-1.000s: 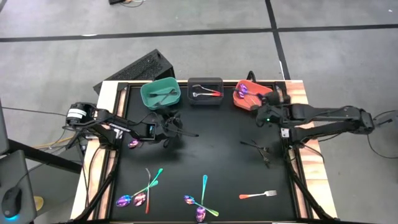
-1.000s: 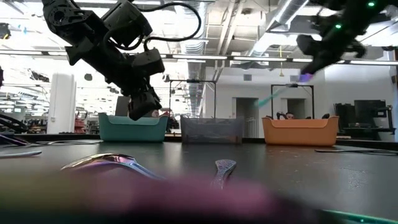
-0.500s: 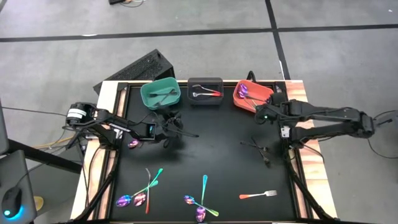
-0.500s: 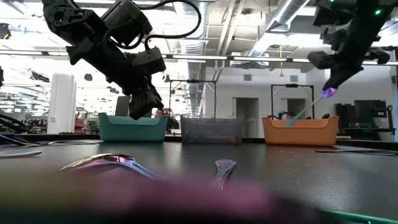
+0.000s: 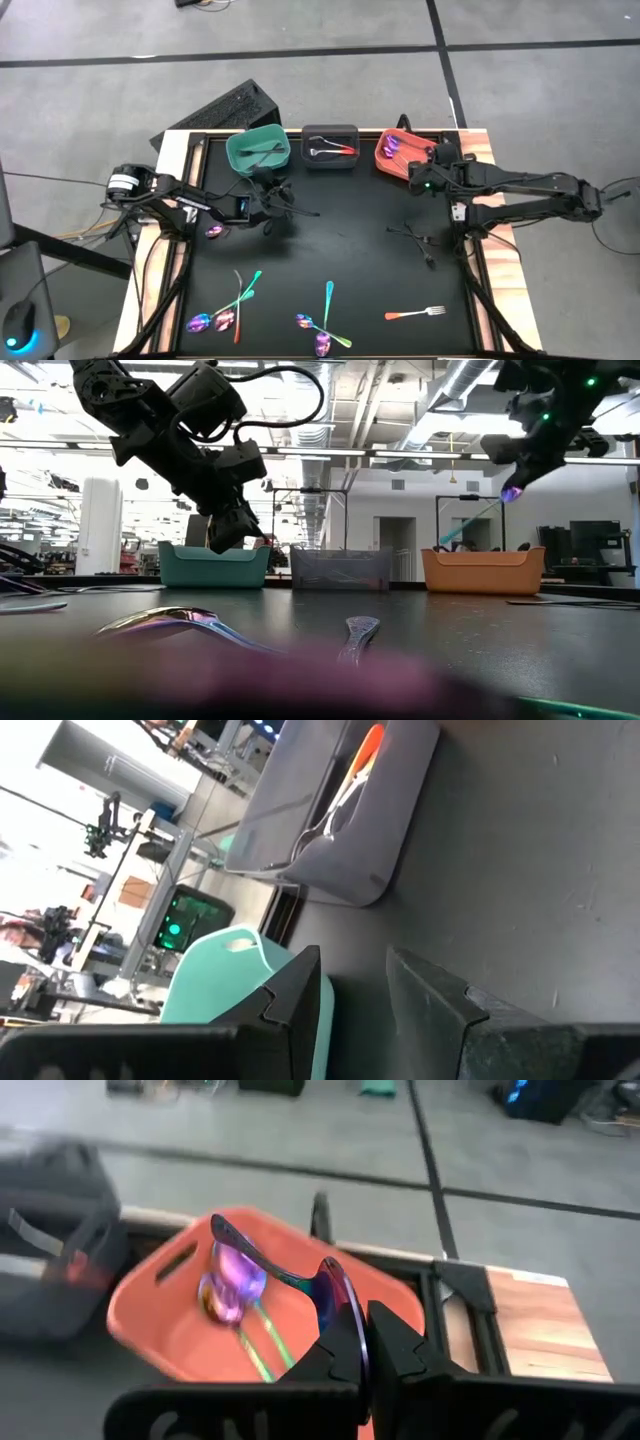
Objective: Sort silverware by color (type)
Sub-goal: Put the blue spoon into the orange bin
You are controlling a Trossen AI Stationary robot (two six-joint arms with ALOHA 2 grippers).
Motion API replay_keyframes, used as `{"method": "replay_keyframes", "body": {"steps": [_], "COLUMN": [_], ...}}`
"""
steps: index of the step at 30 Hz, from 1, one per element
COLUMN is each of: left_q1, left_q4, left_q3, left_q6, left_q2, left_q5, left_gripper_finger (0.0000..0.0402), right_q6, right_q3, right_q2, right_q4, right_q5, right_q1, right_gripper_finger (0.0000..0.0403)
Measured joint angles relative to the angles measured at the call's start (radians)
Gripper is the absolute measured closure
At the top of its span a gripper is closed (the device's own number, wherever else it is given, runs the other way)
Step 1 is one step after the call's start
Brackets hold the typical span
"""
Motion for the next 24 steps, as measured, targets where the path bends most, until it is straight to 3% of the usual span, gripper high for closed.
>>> {"method": "replay_keyframes", "body": {"steps": [8, 17, 24], "left_q1": [0.001, 0.001, 0.001], "left_q4": [-0.044, -0.034, 0.006], "left_q3": [0.000, 0.000, 0.000], "left_q6": [-0.062, -0.067, -0.084], "left_q2": [0.000, 0.000, 0.000], "left_q5": [0.000, -0.001, -0.009], "left_gripper_finger": [0.0292, 0.0292, 0.0292], "right_q6": [0.091, 0.057, -0.091], "right_q3": [-0.147, -0.312, -0.407], "right_q2": [-0.079, -0.113, -0.091], "right_q4": [0.200, 0.453, 0.683], "right_q5": [0.130, 0.126, 0.126], "right_q1": [0.044, 0.029, 0.010], "right_gripper_finger": [0.0390, 0.0388, 0.0351]}}
